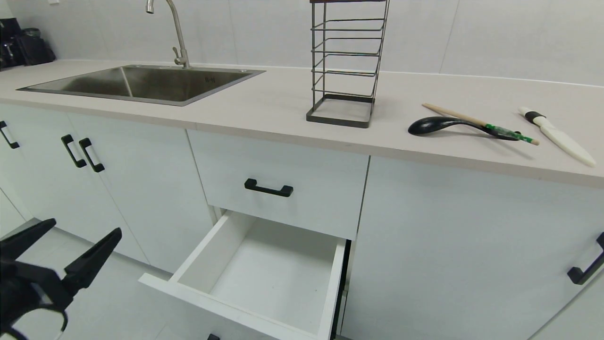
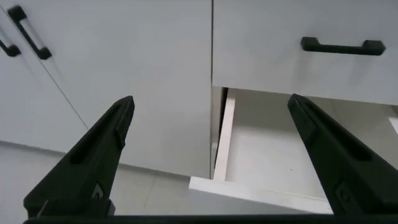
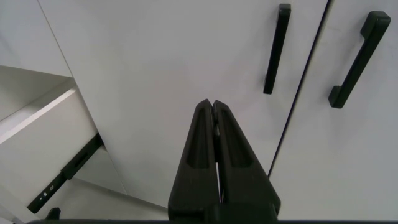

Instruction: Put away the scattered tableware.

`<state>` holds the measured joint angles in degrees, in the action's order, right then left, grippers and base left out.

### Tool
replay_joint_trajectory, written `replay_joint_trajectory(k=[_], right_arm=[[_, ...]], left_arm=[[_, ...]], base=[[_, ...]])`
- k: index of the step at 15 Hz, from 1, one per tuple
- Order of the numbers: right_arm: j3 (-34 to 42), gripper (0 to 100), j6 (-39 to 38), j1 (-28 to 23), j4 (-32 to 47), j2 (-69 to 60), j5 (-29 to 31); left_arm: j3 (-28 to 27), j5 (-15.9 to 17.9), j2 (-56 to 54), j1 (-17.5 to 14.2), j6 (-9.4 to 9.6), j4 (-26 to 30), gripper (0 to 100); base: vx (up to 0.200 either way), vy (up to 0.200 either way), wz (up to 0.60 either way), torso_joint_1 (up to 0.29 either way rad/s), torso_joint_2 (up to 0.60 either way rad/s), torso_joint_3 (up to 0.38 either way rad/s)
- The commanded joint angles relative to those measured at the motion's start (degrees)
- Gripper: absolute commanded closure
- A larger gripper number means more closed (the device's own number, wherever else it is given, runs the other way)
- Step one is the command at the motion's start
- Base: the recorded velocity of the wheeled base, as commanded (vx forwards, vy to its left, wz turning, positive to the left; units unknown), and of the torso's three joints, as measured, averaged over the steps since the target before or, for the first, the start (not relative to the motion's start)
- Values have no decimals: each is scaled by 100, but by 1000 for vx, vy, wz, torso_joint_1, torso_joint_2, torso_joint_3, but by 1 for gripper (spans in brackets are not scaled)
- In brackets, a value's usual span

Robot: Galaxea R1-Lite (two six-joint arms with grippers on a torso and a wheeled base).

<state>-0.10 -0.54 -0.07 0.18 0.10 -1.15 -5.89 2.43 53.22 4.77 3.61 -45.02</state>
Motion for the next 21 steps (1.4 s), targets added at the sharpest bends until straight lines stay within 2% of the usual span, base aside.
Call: replay_joint_trajectory(k=[1,3,5,6,8,10,11,12,13,14,16,17,18,19,21], right_arm=[[1,100,1,-1,-1,-1,0],[1,100,1,-1,-1,-1,-8],[1,100,1,-1,-1,-1,-8],[1,100,1,-1,-1,-1,0],[1,100,1,-1,-1,-1,0],[1,100,1,-1,-1,-1,-8],[1,100,1,-1,-1,-1,0],[1,100,1,-1,-1,-1,0],[1,100,1,-1,-1,-1,-8],[1,100,1,-1,-1,-1,0],[1,100,1,-1,-1,-1,0],[1,100,1,-1,-1,-1,0],[1,100,1,-1,-1,-1,0],[1,100,1,-1,-1,-1,-8],[1,100,1,-1,-1,-1,0]], left_arm=[[404,390,-1921,-81,167,380,0],[395,425,-2870,-72,237,934,0],[404,425,-3784,-55,439,1769,0],[387,425,-4013,-46,483,2032,0],[518,425,-4496,-64,518,2498,0],[589,390,-4839,-81,474,3324,0],[589,399,-4865,-187,483,3447,0],[589,408,-4997,-362,544,3825,0],[589,381,-5322,-485,342,4370,0],[589,373,-5314,-485,237,4379,0],[589,294,-5322,-485,210,4414,0],[589,162,-5322,-485,123,4432,0],[589,-76,-5322,-477,-282,4458,0],[589,-155,-5322,-477,-396,4467,0],[589,-137,-5305,-477,-334,4476,0]], base=[[0,0,0,0,0,0],[0,0,0,0,0,0],[0,0,0,0,0,0],[0,0,0,0,0,0],[0,0,0,0,0,0],[0,0,0,0,0,0],[0,0,0,0,0,0],[0,0,0,0,0,0],[0,0,0,0,0,0],[0,0,0,0,0,0],[0,0,0,0,0,0],[0,0,0,0,0,0],[0,0,0,0,0,0],[0,0,0,0,0,0],[0,0,0,0,0,0]])
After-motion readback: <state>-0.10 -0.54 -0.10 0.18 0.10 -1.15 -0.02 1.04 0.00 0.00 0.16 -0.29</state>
